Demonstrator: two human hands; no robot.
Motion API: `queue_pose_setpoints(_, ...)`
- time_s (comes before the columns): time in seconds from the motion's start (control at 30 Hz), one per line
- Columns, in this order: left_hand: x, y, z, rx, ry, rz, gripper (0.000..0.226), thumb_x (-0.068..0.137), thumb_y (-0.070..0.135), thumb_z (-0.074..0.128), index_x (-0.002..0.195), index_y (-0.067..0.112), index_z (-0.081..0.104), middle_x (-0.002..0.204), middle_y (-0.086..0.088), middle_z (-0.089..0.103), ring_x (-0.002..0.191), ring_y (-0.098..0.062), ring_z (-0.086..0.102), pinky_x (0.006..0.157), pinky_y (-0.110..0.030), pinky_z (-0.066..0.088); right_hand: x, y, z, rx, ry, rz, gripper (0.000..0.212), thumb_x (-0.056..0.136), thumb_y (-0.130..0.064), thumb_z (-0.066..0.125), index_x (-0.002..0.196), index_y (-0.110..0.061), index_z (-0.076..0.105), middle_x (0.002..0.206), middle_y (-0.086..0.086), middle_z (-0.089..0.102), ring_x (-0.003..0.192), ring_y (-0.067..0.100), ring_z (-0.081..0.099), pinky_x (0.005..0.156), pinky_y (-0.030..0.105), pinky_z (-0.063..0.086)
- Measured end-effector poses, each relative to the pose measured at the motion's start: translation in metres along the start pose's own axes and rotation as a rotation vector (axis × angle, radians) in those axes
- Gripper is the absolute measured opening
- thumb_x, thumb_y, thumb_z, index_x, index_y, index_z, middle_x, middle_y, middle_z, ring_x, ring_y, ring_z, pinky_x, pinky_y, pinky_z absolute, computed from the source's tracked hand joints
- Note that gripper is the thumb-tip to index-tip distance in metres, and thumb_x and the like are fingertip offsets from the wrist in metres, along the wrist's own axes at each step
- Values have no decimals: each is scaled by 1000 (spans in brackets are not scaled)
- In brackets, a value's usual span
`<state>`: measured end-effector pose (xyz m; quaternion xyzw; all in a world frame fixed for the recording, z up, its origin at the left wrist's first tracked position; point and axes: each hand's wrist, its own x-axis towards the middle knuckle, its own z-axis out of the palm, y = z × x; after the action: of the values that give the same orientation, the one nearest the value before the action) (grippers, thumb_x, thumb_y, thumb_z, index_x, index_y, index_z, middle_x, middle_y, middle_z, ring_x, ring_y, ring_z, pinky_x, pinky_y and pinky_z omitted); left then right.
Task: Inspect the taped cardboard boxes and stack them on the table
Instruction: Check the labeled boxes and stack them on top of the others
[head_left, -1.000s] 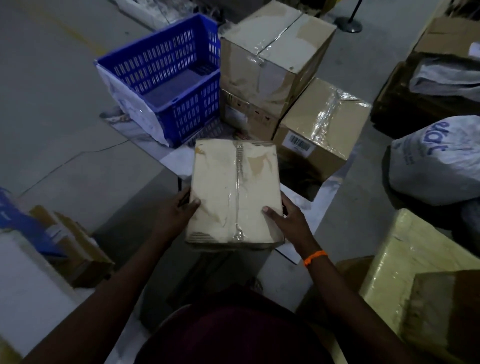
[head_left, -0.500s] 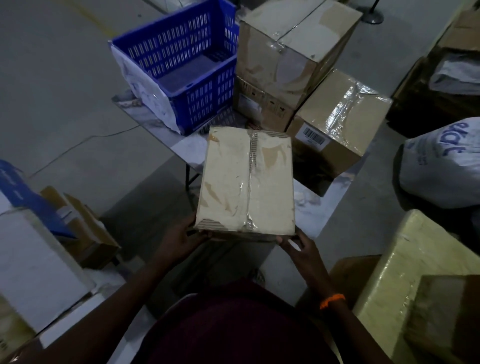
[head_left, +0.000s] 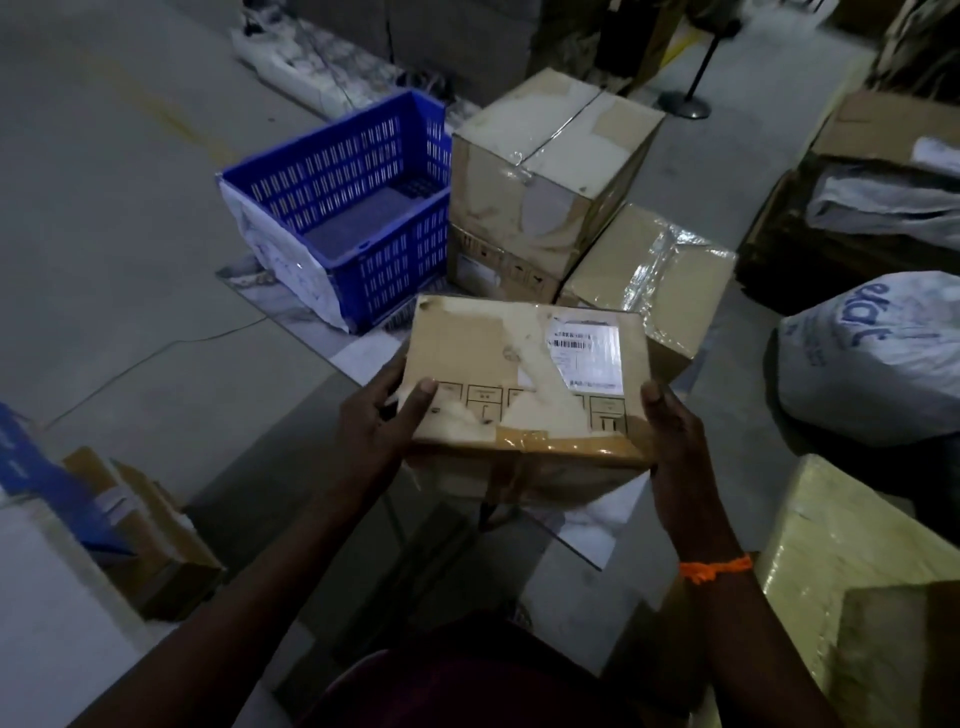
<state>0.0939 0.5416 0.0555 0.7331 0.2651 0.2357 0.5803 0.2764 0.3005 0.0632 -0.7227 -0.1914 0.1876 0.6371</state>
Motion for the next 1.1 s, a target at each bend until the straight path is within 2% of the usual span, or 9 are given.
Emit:
queue_pose_setpoints(0.1, 9, 0, 17, -19, -77, -41, 55, 97, 45, 61, 148, 27, 51, 129, 8, 69, 117, -2, 63, 100, -33, 55, 12, 1, -11, 6, 4, 40, 61, 92, -63, 64, 132, -18, 66, 122, 8, 75, 115, 29, 71, 103, 57, 53)
queue_pose_setpoints(0.2, 15, 1, 33, -8, -112, -58, 63, 94, 53, 62, 150, 28, 48, 134, 4, 66, 123, -4, 60, 95, -15, 52, 16, 8, -23, 35, 18, 77, 59, 89, -57, 67, 136, -20, 65, 121, 4, 76, 114, 28, 71, 98, 46, 59)
queue_pose_setpoints(0.27, 21, 3, 38, 3, -109, -51, 67, 89, 60, 58, 148, 29, 49, 134, 4, 66, 122, -4, 60, 97, -20, 53, 17, 11, -28, 24, 13, 77, 67, 86, -61, 70, 138, -20, 63, 123, 3, 75, 115, 25, 71, 99, 45, 58)
queue_pose_setpoints(0.4, 32, 5, 42, 41, -103, -22, 60, 92, 49, 54, 148, 31, 42, 140, 3, 59, 123, -10, 59, 104, -41, 52, 23, 16, -30, -105, 41, 63, 56, 96, -49, 66, 146, -25, 57, 130, -2, 72, 119, 19, 68, 103, 50, 55)
queue_pose_setpoints(0.5, 37, 3, 38, 370, -31, 184, 66, 97, 48, 51, 156, 21, 36, 156, -5, 45, 140, -17, 43, 112, -44, 43, 27, 10, -29, -503, 163, -119, 69, 94, -60, 62, 152, -26, 47, 142, -1, 62, 127, 17, 60, 100, 36, 54)
queue_pose_setpoints(0.6, 41, 13, 41, 669, -82, 425, 67, 99, 46, 42, 158, 15, 31, 165, -7, 28, 154, -19, 18, 122, -47, 24, 29, -4, -14, -800, 91, -300, 66, 100, -49, 59, 155, -15, 43, 159, 9, 46, 146, 23, 42, 116, 41, 39)
queue_pose_setpoints(0.7, 46, 32, 58, 876, -314, 438, 68, 103, 49, 35, 161, 19, 19, 169, -3, 12, 156, -18, 2, 125, -46, 6, 34, -9, 11, -1024, -145, -368, 74, 101, -57, 38, 156, -8, 40, 165, 13, 35, 154, 23, 28, 123, 41, 25)
queue_pose_setpoints(0.8, 50, 37, 72, 1073, -492, 363, 67, 103, 55, 14, 162, 23, 6, 170, 1, 0, 156, -15, -4, 120, -35, -7, 38, -3, 20, -1152, -168, -340, 80, 101, -63, 20, 158, -9, 36, 167, 12, 32, 156, 23, 26, 125, 48, 27)
queue_pose_setpoints(1.1, 53, 34, 76, 1090, -475, 383, 77, 97, 58, -3, 161, 21, 19, 169, -1, 13, 156, -15, 7, 122, -35, 0, 44, 0, 21, -1190, -146, -348, 75, 103, -57, 20, 156, -7, 42, 163, 14, 39, 153, 25, 34, 123, 48, 31)
